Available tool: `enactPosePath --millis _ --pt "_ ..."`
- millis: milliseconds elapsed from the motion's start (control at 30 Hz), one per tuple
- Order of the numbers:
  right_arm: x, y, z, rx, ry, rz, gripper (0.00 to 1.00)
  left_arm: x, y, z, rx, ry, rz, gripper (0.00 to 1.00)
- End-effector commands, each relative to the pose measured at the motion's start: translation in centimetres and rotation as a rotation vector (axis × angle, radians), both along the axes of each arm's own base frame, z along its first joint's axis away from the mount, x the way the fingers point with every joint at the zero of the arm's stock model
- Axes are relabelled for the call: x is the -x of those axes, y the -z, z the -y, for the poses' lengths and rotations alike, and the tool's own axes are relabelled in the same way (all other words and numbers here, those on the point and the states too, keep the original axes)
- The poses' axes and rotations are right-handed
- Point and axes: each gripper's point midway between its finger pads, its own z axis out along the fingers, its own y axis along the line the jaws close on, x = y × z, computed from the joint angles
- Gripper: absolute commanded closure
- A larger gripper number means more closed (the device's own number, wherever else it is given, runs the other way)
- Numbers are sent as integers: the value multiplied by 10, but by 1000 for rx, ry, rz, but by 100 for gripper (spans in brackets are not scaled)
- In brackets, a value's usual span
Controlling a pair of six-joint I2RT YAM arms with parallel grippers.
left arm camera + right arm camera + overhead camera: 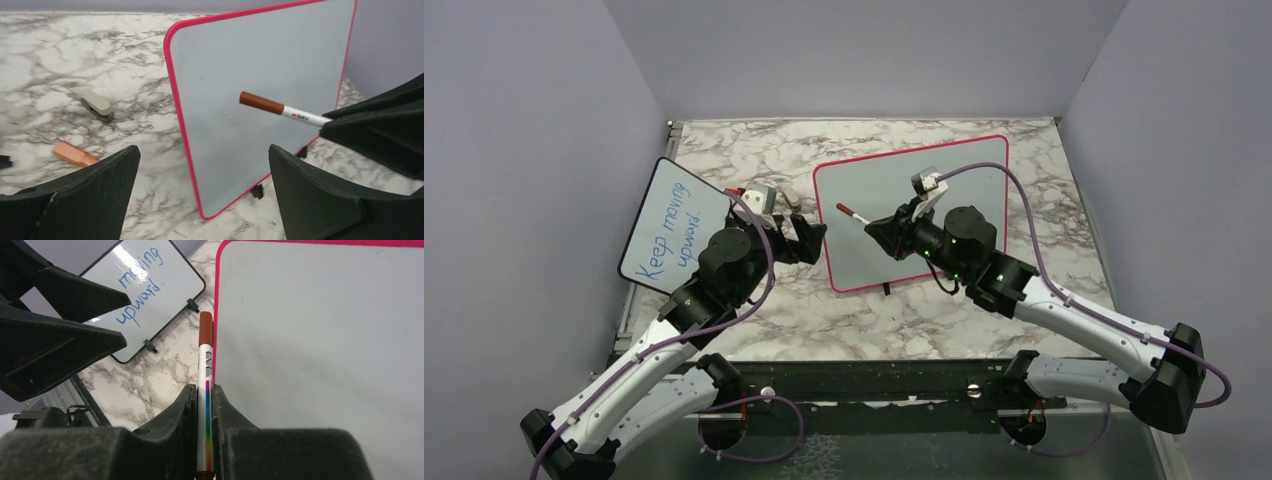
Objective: Write a sentence on the whiteboard
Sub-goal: Open the whiteboard marker at the center of the board.
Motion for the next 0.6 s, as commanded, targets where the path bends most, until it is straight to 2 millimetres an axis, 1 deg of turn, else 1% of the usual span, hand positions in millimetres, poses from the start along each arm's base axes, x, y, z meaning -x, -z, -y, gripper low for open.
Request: enactPosePath --millis 0,167,300,433,567 --pt "16 -1 8 92 -128 -43 100 -1 -2 -14 -264 27 92 1" --pt "16 -6 19 127 -113 -64 100 -4 -3 -20 -350 21 100 1" --pt "21 -14 22 123 -133 -52 100 -3 -4 -13 -399 76 117 1" --pt "24 -14 25 141 -150 -55 100 1 -9 6 -429 198 165 1" --pt "32 -12 24 148 -196 -60 100 5 0 24 -468 316 180 1"
